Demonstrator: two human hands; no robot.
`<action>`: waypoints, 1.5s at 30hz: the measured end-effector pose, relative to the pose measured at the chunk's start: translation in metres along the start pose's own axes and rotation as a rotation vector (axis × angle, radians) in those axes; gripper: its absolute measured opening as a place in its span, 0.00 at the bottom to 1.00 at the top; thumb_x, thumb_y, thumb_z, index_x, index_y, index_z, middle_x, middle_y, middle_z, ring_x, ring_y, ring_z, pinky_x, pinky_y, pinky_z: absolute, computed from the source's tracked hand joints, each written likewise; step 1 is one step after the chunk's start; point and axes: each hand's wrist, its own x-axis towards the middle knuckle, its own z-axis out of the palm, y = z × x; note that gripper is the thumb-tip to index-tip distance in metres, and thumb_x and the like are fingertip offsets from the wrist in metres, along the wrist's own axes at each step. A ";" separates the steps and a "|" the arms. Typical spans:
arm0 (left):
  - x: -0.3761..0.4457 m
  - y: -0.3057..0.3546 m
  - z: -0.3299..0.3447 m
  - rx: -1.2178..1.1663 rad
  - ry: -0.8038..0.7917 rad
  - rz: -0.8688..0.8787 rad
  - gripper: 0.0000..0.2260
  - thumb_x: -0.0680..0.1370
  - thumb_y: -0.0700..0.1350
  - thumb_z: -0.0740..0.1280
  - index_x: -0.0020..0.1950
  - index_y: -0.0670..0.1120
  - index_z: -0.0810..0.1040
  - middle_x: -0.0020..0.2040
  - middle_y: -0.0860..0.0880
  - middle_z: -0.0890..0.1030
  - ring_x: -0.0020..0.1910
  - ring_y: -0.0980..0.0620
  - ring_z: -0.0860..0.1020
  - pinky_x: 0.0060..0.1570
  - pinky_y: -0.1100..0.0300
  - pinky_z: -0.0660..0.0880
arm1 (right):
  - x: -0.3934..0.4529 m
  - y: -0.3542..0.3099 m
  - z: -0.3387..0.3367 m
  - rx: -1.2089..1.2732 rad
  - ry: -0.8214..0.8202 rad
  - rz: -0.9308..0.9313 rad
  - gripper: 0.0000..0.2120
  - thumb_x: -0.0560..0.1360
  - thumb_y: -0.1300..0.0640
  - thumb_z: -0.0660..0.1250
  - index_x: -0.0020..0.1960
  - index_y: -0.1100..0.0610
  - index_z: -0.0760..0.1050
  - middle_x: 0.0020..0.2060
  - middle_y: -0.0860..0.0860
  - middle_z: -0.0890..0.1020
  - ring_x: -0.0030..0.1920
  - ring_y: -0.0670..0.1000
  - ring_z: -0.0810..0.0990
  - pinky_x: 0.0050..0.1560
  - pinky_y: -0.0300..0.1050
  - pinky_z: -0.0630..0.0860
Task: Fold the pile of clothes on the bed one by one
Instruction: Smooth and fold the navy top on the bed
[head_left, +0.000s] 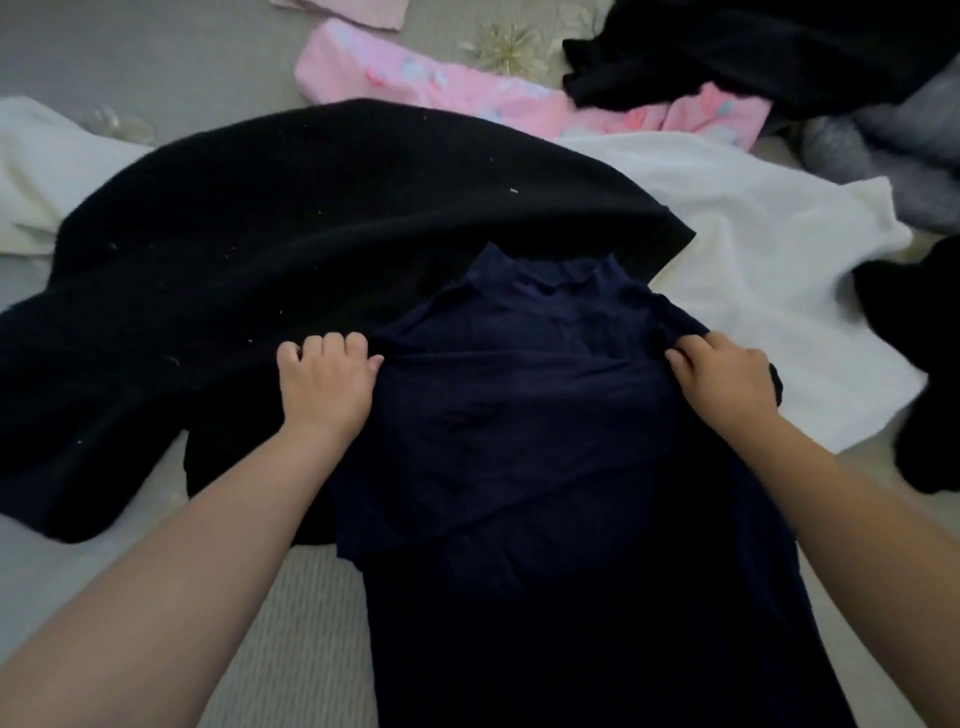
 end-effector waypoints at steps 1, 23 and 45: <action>-0.002 0.001 0.005 -0.059 0.032 -0.027 0.14 0.79 0.47 0.59 0.55 0.36 0.72 0.52 0.36 0.76 0.53 0.37 0.73 0.54 0.44 0.63 | -0.001 0.000 0.008 0.028 0.044 0.016 0.14 0.79 0.55 0.58 0.53 0.66 0.76 0.47 0.64 0.78 0.46 0.65 0.76 0.47 0.54 0.66; -0.093 0.104 0.029 -0.208 -0.083 0.508 0.31 0.75 0.46 0.66 0.72 0.35 0.56 0.73 0.35 0.57 0.73 0.38 0.55 0.70 0.43 0.49 | -0.232 0.052 0.067 0.345 -0.051 0.451 0.32 0.74 0.47 0.47 0.68 0.68 0.63 0.68 0.68 0.63 0.69 0.68 0.61 0.65 0.70 0.53; -0.292 0.297 0.036 -0.076 -0.381 0.649 0.27 0.80 0.55 0.50 0.75 0.44 0.47 0.76 0.47 0.47 0.75 0.51 0.45 0.71 0.54 0.41 | -0.333 0.312 0.021 0.601 0.056 0.940 0.12 0.77 0.59 0.61 0.51 0.69 0.76 0.48 0.66 0.80 0.50 0.62 0.77 0.40 0.42 0.63</action>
